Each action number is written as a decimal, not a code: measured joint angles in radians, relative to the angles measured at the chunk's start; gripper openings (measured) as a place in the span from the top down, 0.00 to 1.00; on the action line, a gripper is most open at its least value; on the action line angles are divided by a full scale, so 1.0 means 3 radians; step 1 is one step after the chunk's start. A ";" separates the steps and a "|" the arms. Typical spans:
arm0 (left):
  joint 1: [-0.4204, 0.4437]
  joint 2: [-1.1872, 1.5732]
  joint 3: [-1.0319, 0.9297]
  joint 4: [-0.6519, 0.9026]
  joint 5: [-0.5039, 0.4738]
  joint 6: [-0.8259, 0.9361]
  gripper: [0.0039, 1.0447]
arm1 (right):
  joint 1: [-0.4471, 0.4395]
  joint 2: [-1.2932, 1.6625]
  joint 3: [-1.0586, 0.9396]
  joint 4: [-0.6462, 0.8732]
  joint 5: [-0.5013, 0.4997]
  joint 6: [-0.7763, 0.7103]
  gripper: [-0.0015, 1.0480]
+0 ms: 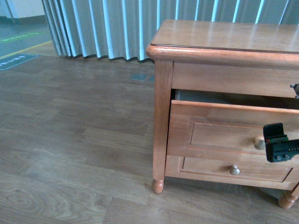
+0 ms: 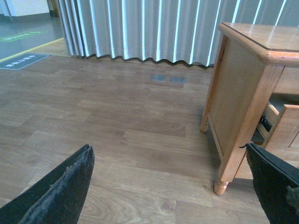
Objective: Put charger into drawer
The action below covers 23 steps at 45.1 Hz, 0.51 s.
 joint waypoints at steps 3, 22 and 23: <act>0.0000 0.0000 0.0000 0.0000 0.0000 0.0000 0.06 | 0.0018 0.0219 0.0174 0.0140 0.0032 0.0070 0.08; 0.0000 0.0000 0.0000 0.0000 0.0000 0.0000 0.06 | 0.0060 0.0819 0.0765 0.0387 0.0259 0.0397 0.08; 0.0000 0.0000 0.0000 0.0000 0.0000 0.0000 0.06 | 0.0058 0.0810 0.0755 0.0388 0.0251 0.0404 0.08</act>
